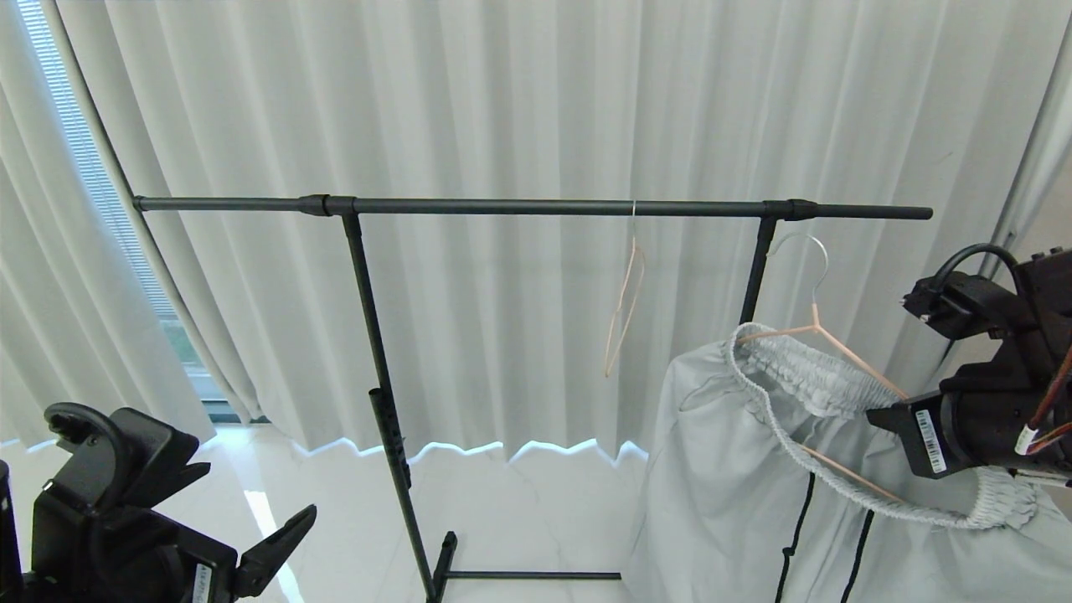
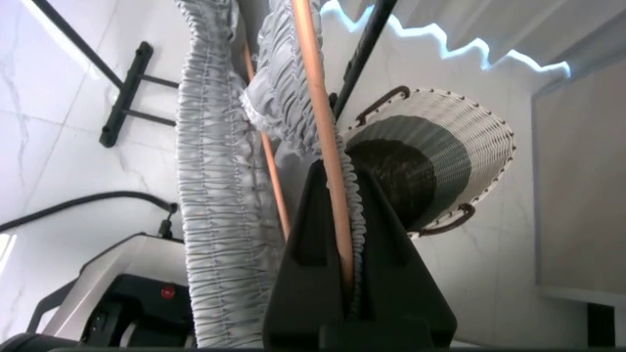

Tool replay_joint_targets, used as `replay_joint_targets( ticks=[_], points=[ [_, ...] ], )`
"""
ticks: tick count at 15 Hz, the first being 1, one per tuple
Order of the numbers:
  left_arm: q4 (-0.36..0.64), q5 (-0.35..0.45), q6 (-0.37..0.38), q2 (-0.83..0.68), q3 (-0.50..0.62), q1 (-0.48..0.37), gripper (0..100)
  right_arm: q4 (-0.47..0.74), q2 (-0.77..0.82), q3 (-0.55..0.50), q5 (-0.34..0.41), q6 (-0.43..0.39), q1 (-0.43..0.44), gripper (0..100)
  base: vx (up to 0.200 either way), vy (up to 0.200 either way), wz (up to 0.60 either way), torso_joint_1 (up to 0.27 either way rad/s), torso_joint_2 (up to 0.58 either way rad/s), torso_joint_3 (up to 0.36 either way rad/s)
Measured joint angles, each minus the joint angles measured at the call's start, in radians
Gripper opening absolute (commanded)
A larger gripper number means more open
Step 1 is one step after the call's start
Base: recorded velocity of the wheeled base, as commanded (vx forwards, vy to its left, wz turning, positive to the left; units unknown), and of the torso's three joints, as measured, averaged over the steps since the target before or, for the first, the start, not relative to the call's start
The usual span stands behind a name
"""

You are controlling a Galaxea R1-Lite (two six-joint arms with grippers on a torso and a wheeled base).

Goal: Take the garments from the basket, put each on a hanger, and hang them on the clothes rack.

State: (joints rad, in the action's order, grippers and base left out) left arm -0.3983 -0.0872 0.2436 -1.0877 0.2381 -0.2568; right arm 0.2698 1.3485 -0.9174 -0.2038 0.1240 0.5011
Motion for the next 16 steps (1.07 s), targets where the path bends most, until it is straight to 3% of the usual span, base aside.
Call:
replay_joint_targets(
  ticks=[3,14,16],
  points=[
    [0.000,0.000,0.000,-0.001,0.001,0.000,100,0.000,0.000,-0.003,0.001,-0.001,0.004,0,0.000,0.000,0.00,0.000,0.00,0.000],
    [0.000,0.000,0.000,-0.003,0.002,0.000,100,0.000,-0.003,-0.001,0.001,-0.001,0.044,0,0.000,0.200,0.00,0.002,0.00,0.002],
    [0.000,0.000,0.000,-0.006,0.002,-0.001,100,0.000,-0.004,0.001,0.004,-0.001,0.056,0,0.000,0.000,0.00,0.000,0.00,0.000]
  ],
)
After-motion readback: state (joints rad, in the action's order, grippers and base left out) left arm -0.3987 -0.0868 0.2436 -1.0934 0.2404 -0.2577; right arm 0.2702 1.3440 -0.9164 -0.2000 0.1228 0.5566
